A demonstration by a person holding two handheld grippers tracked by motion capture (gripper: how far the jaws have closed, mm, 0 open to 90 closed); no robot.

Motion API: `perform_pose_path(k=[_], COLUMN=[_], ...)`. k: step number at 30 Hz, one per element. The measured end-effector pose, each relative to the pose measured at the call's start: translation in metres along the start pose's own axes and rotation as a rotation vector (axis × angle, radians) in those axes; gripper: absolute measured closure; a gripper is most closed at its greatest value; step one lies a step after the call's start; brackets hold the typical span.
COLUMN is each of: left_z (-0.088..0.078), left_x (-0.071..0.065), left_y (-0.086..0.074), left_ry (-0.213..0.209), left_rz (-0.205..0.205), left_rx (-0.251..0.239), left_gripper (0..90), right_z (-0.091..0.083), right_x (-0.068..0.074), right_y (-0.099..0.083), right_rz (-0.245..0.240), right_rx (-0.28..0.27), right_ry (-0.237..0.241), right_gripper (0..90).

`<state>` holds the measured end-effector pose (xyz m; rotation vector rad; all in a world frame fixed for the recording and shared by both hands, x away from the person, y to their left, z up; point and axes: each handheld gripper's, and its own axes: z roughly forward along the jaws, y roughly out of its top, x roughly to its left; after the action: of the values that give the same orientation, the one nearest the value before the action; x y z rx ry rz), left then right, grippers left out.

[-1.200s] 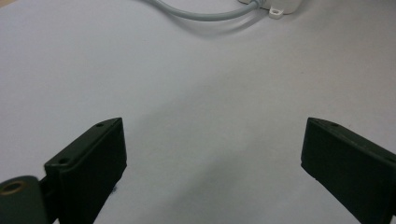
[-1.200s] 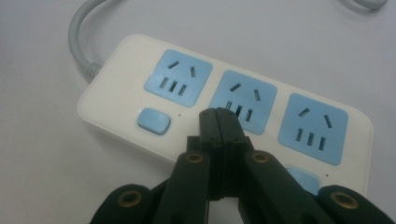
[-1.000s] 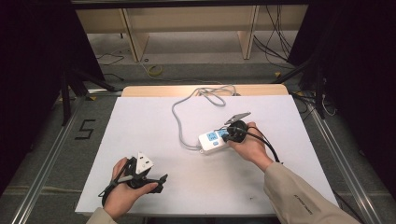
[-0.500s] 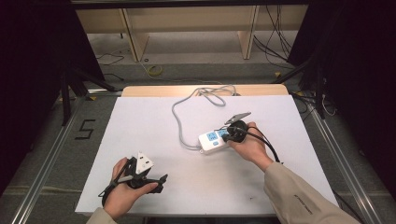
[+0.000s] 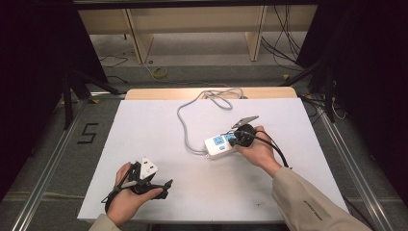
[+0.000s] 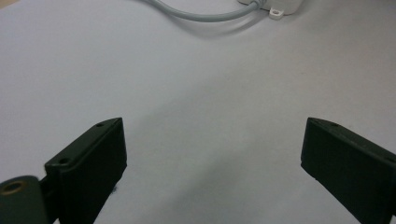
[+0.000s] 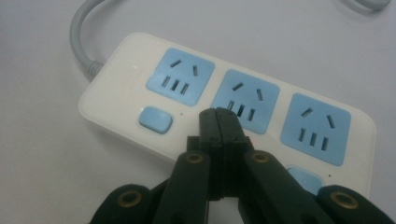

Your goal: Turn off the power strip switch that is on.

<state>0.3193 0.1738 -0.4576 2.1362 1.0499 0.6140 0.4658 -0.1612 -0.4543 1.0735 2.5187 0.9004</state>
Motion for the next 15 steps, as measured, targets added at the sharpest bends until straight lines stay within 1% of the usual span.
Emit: perform_pose_path(k=[10,15], left_z=[0.0000,0.0001], left_x=[0.0002,-0.0001], left_y=[0.0001,0.0001], left_ry=[-0.001,-0.001], left_rz=[0.000,-0.002], left_rx=[0.000,0.000], left_gripper=[6.5,6.5], right_z=[0.0002,-0.0011], right_x=[-0.0009,-0.0006], right_y=[-0.0002,0.0000], right_rz=[-0.008,0.000], right_rx=[-0.006,-0.006], right_ry=[0.000,0.000], right_gripper=[90.0,90.0])
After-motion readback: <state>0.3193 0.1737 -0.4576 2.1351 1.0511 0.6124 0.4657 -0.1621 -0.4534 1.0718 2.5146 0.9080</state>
